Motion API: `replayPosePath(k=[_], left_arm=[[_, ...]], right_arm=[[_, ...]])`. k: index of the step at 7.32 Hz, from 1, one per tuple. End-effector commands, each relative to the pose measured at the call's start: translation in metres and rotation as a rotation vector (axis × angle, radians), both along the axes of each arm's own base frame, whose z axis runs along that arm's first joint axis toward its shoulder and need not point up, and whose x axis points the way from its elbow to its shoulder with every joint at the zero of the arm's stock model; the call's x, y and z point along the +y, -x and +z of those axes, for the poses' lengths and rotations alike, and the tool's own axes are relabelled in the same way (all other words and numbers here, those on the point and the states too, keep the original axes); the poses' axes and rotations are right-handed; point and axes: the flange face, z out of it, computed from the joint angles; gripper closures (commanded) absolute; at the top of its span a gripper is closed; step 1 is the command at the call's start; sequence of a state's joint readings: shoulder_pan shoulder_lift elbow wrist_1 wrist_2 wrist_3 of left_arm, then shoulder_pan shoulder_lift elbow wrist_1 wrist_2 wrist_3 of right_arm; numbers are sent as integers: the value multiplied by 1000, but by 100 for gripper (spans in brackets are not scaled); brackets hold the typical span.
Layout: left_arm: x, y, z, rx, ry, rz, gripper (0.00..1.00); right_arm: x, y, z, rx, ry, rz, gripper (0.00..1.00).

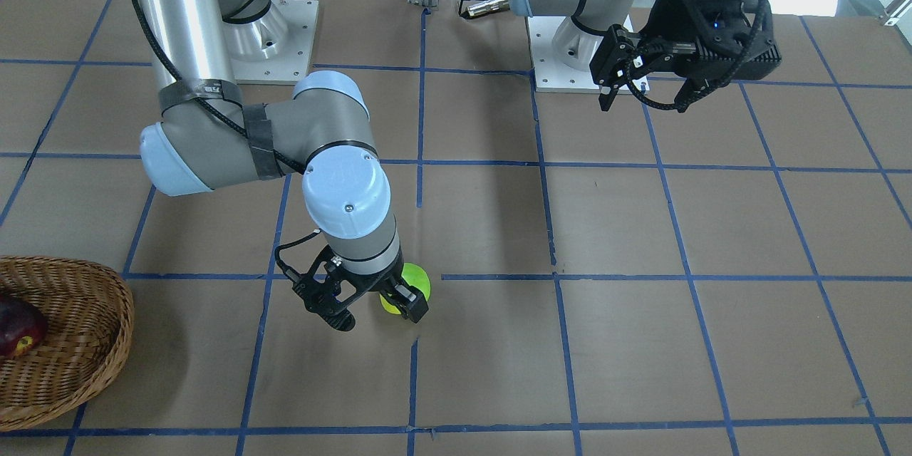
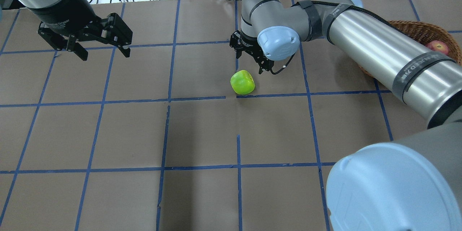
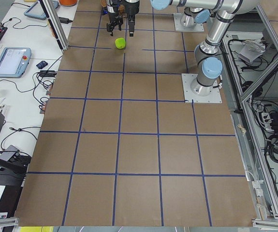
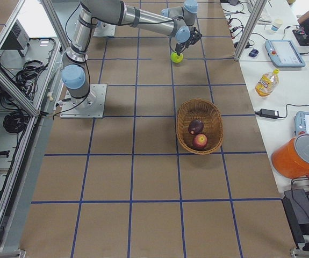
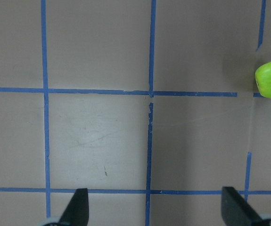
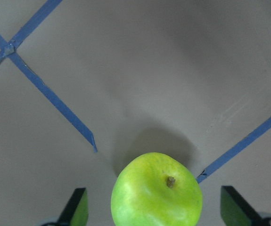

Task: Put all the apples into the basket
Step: 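Lower the right gripper onto the green apple, grasp and lift it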

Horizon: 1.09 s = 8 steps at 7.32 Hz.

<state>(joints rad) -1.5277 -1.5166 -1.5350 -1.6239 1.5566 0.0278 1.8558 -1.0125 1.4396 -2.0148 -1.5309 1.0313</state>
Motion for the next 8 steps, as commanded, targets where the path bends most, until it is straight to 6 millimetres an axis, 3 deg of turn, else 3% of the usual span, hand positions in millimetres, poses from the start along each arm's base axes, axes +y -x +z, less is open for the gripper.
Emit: replayPosePath(k=[1, 3, 6, 8], left_arm=[[3, 3, 1, -3, 23, -8, 0], [-2, 3, -15, -4, 10, -9, 0], [2, 3, -14, -6, 12, -10, 0], [2, 3, -16, -6, 9, -10, 0]], right_arm=[[2, -6, -12, 40, 0, -30, 0], [2, -6, -22, 46, -19, -32, 0], [1, -10, -48, 54, -55, -22, 0], [2, -14, -47, 42, -57, -8, 0]])
